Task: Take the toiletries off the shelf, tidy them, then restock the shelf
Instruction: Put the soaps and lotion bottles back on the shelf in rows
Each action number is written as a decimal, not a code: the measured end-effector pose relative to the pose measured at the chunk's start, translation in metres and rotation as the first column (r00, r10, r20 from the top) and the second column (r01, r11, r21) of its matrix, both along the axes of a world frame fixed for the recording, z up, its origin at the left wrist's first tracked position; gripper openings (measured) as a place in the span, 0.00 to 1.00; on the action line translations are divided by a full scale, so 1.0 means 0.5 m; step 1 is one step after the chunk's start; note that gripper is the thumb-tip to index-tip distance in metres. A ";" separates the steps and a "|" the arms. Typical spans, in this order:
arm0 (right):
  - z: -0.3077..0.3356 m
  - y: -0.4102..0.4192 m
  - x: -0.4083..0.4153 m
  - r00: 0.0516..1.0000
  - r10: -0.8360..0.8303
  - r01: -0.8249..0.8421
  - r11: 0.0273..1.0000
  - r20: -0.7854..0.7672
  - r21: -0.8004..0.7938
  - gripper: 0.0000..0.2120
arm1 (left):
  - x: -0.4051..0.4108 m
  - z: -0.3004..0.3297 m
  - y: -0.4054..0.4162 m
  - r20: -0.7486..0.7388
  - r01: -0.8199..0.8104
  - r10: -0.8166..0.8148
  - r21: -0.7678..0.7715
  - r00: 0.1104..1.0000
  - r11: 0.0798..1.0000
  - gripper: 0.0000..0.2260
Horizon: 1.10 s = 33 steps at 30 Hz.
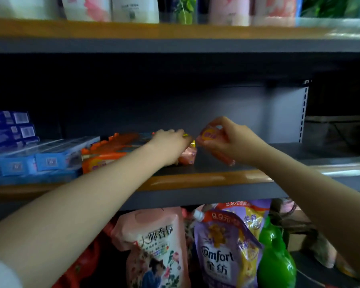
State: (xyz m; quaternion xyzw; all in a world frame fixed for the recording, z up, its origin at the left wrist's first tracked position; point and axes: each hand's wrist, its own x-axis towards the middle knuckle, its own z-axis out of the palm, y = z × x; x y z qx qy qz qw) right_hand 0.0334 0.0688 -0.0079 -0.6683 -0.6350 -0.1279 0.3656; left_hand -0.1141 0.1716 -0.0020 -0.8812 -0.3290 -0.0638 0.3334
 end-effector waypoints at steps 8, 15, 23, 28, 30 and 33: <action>0.021 0.073 0.000 0.979 0.115 -0.070 0.965 0.169 -0.254 0.24 | -0.012 0.042 0.028 -0.066 -0.061 0.056 -0.062 0.996 0.996 0.18; 0.007 0.099 -0.020 0.953 0.249 -0.193 0.937 0.170 -0.290 0.23 | -0.083 0.056 0.016 0.162 0.079 -0.050 -0.180 0.985 0.980 0.16; -0.001 0.131 -0.075 0.925 0.328 -0.265 0.919 0.194 -0.292 0.18 | -0.152 -0.040 -0.088 0.467 0.473 -0.594 0.360 0.655 0.804 0.08; 0.001 0.107 -0.063 0.957 0.210 -0.156 0.955 0.200 -0.252 0.24 | -0.152 -0.101 -0.123 0.325 0.558 -0.658 0.353 0.679 0.751 0.09; 0.005 0.079 -0.057 0.963 0.158 -0.124 0.979 0.220 -0.160 0.23 | -0.151 -0.116 -0.133 0.321 0.602 -0.668 0.290 0.671 0.744 0.10; -0.011 0.002 -0.050 0.976 0.086 -0.090 0.996 0.201 0.008 0.16 | -0.151 -0.163 -0.147 0.345 0.655 -0.677 0.198 0.650 0.729 0.10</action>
